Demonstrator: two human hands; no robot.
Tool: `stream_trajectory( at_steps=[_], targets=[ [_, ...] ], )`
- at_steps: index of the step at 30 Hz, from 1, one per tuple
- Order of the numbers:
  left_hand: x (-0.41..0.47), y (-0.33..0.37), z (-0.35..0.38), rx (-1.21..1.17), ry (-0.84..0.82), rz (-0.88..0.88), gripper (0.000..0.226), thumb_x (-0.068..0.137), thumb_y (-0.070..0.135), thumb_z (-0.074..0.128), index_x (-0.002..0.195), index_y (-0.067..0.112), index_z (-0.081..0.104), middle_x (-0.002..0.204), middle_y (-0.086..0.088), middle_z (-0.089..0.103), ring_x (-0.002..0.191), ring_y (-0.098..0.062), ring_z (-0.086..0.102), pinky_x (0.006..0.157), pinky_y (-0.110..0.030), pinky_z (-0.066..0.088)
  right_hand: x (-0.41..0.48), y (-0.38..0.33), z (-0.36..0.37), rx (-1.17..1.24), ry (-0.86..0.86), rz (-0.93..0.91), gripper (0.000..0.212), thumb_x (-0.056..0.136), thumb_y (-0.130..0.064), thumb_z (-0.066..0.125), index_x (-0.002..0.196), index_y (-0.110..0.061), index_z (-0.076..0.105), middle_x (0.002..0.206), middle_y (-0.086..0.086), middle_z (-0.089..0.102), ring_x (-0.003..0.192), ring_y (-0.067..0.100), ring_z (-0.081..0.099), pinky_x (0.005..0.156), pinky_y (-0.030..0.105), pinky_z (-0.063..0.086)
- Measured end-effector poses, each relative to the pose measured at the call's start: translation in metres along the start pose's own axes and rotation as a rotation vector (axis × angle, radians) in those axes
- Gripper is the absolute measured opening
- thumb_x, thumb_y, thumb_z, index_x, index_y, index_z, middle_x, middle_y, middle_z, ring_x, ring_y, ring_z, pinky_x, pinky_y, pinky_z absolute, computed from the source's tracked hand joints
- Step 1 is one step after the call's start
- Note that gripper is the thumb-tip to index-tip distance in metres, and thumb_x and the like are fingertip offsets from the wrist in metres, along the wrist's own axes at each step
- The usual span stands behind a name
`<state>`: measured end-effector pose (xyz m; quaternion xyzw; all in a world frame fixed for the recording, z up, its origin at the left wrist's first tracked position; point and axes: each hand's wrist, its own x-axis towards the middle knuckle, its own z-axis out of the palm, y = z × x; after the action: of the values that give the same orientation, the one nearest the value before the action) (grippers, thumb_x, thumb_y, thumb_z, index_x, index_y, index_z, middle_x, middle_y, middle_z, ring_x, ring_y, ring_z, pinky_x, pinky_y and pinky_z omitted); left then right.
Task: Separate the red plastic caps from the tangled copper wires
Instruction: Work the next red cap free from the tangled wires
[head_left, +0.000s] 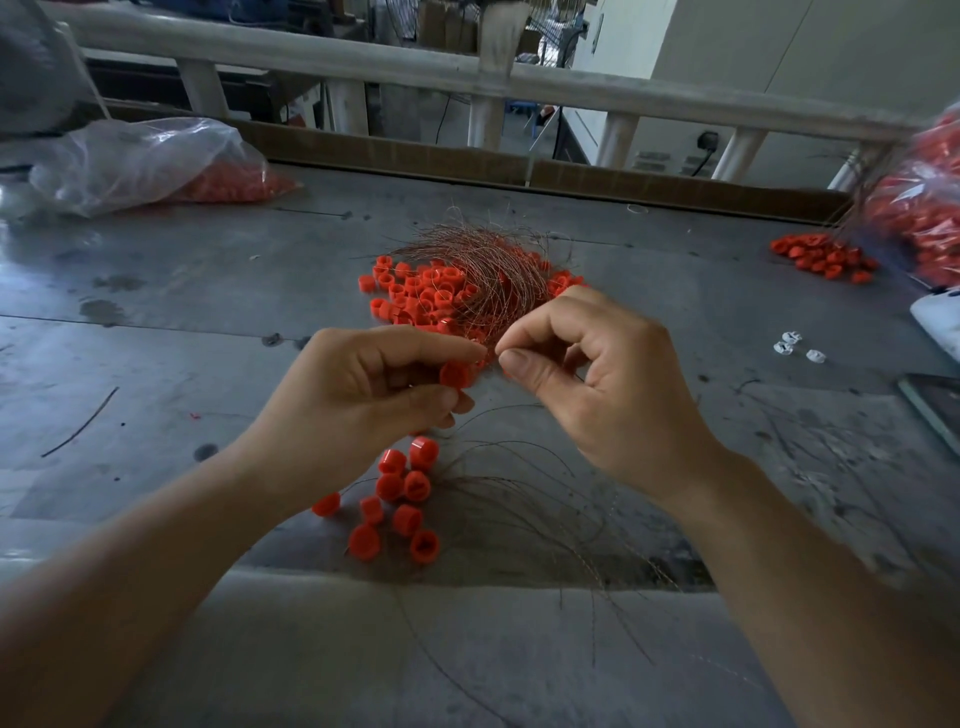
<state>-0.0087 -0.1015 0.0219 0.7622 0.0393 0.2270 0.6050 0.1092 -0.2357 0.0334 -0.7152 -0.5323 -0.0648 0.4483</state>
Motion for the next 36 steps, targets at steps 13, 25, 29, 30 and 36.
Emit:
stream_trajectory(
  at_steps=[13,25,29,30,36],
  targets=[
    [0.0040,-0.0018,-0.0064,-0.265,0.001,-0.064,0.026,0.068,0.004,0.058,0.081,0.019,0.075,0.077,-0.004,0.072,0.071,-0.015,0.069,0.060,-0.020,0.052,-0.0014,-0.0008,0.0051,-0.018,-0.056,-0.033,0.008,0.078,-0.014,0.063,0.078,-0.007,0.067,0.073,-0.007,0.054,0.068,0.001,0.050,0.062,0.009,0.039],
    [0.0037,-0.0033,-0.0045,-0.161,0.030,-0.134,0.016,0.063,0.006,0.058,0.064,0.016,0.071,0.070,-0.009,0.070,0.060,-0.018,0.067,0.052,-0.021,0.052,-0.0007,-0.0009,0.0003,0.018,0.000,0.008,0.006,0.079,-0.015,0.061,0.077,-0.012,0.066,0.073,-0.010,0.055,0.070,0.006,0.054,0.063,0.010,0.040],
    [0.0017,-0.0028,-0.0030,-0.157,-0.048,-0.099,0.024,0.065,0.005,0.058,0.074,0.021,0.074,0.070,-0.006,0.070,0.060,-0.017,0.067,0.053,-0.020,0.052,-0.0028,-0.0013,0.0054,-0.003,-0.051,-0.020,0.006,0.079,-0.012,0.063,0.077,-0.009,0.067,0.073,-0.008,0.054,0.068,0.001,0.051,0.063,0.008,0.039],
    [0.0014,-0.0030,-0.0039,-0.158,-0.066,-0.087,0.022,0.065,0.008,0.062,0.077,0.022,0.074,0.072,-0.006,0.071,0.062,-0.017,0.068,0.055,-0.020,0.052,-0.0031,-0.0012,0.0057,-0.013,-0.058,-0.026,0.005,0.079,-0.012,0.063,0.078,-0.008,0.067,0.073,-0.007,0.054,0.068,0.000,0.050,0.063,0.008,0.039],
    [0.0022,-0.0049,-0.0069,-0.181,-0.101,-0.049,0.041,0.050,0.047,0.083,0.085,0.026,0.075,0.079,-0.003,0.072,0.070,-0.015,0.069,0.061,-0.021,0.054,-0.0022,-0.0014,0.0031,-0.029,-0.053,-0.028,0.007,0.080,-0.013,0.063,0.076,-0.009,0.066,0.072,-0.007,0.054,0.066,0.001,0.049,0.063,0.009,0.039]
  ],
)
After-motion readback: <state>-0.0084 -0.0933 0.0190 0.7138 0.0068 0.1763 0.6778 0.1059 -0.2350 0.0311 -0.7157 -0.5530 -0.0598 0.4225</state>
